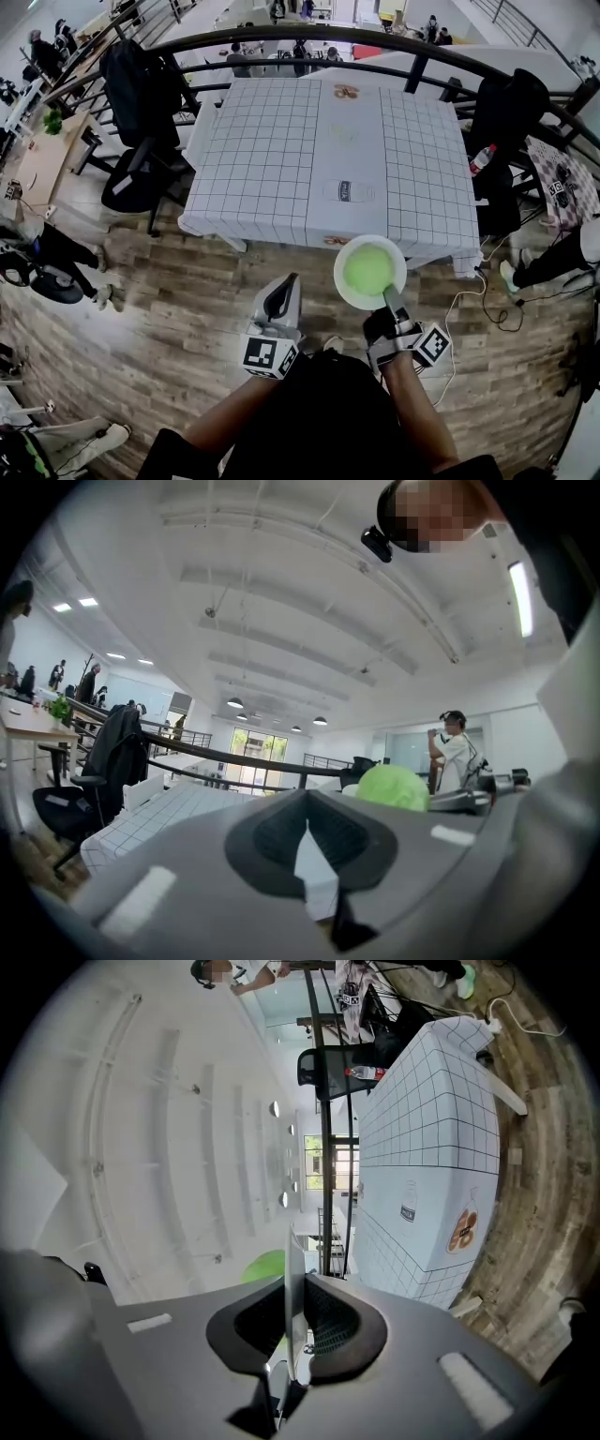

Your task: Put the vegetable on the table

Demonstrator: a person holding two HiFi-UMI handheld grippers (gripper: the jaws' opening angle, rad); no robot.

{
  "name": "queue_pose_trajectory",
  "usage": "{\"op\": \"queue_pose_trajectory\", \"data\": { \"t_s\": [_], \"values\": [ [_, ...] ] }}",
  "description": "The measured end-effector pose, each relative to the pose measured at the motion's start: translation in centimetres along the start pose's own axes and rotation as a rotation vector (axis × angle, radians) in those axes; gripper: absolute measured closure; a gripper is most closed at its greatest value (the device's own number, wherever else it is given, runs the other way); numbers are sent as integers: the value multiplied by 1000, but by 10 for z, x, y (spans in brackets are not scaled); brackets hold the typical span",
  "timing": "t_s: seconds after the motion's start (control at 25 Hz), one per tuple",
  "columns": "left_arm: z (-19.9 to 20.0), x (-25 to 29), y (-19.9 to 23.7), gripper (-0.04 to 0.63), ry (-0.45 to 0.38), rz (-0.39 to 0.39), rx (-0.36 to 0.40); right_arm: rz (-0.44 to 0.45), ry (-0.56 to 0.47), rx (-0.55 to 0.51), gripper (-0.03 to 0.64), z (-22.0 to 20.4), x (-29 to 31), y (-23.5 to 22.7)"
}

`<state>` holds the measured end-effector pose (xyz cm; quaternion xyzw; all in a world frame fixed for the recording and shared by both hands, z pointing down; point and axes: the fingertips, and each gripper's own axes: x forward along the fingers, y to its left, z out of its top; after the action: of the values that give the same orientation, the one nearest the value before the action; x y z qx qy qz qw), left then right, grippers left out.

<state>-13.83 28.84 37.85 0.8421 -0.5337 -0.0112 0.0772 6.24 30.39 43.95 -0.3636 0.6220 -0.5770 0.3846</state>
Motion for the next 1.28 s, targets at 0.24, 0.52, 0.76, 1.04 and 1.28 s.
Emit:
{"op": "queue_pose_trajectory", "data": {
  "t_s": [0.24, 0.52, 0.76, 1.04, 1.28],
  "values": [
    [-26, -3, -12, 588, -20, 69, 2, -10, 39, 5, 589, 17, -13, -25],
    [-38, 4, -25, 588, -7, 103, 7, -15, 75, 4, 589, 26, -20, -31],
    [-35, 22, -35, 588, -17, 86, 26, -20, 74, 29, 589, 30, -19, -36],
    [-31, 46, -28, 588, -25, 84, 7, -23, 61, 18, 589, 45, -1, -37],
    [-23, 78, -20, 588, -28, 47, 20, -25, 49, 40, 589, 57, 28, -33]
  ]
}}
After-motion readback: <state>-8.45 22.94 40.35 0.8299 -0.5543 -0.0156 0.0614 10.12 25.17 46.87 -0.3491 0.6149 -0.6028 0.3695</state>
